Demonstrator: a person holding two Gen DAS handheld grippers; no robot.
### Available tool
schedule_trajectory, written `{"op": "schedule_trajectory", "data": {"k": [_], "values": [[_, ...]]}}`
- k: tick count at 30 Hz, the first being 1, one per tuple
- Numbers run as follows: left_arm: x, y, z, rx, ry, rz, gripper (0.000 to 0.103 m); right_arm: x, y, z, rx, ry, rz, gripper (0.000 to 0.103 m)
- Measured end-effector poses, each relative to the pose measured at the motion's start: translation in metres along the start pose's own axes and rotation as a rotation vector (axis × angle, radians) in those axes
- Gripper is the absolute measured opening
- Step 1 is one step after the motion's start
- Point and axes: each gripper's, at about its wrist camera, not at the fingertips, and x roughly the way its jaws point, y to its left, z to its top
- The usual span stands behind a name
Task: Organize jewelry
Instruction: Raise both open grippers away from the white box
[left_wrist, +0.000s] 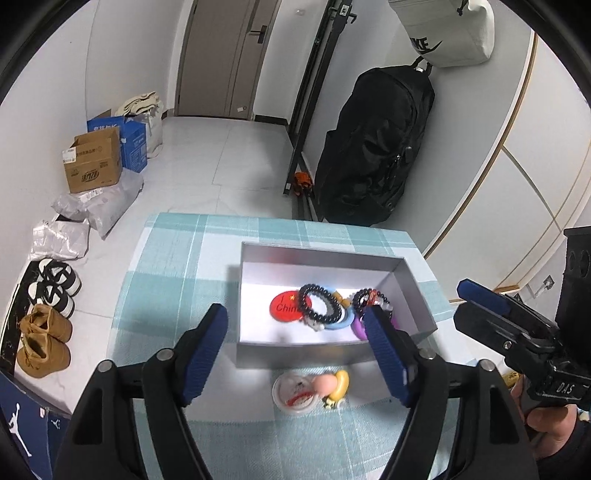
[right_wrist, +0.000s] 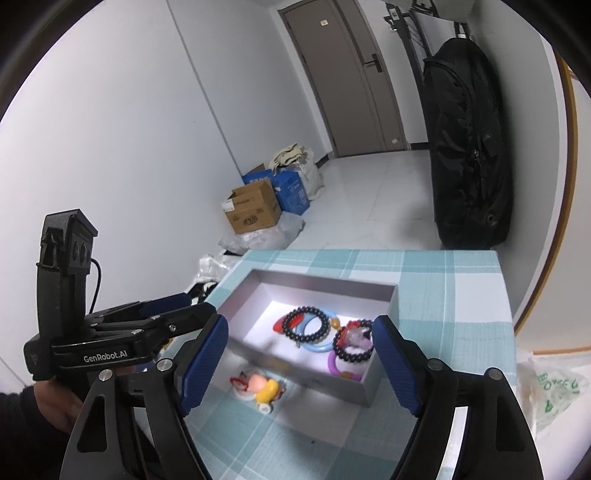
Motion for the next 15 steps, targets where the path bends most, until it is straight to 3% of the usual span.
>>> {"op": "schedule_trajectory", "data": {"k": [4,10,15], "values": [[-0.004,0.006,-0.006,-0.020,0.006,0.001,0.077,-0.001,0.009,-0.005,-0.032,0.018,-0.022,0.084],[-0.010,0.012,-0.014,-0.015,0.021,0.042,0.078,0.000,0.016,-0.013,-0.051,0.047,-0.034,0.097],[-0.011,0.026,-0.029,-0.042,0.066,0.061,0.080,0.004,0.025,-0.018,-0.076,0.079,-0.037,0.098]]}}
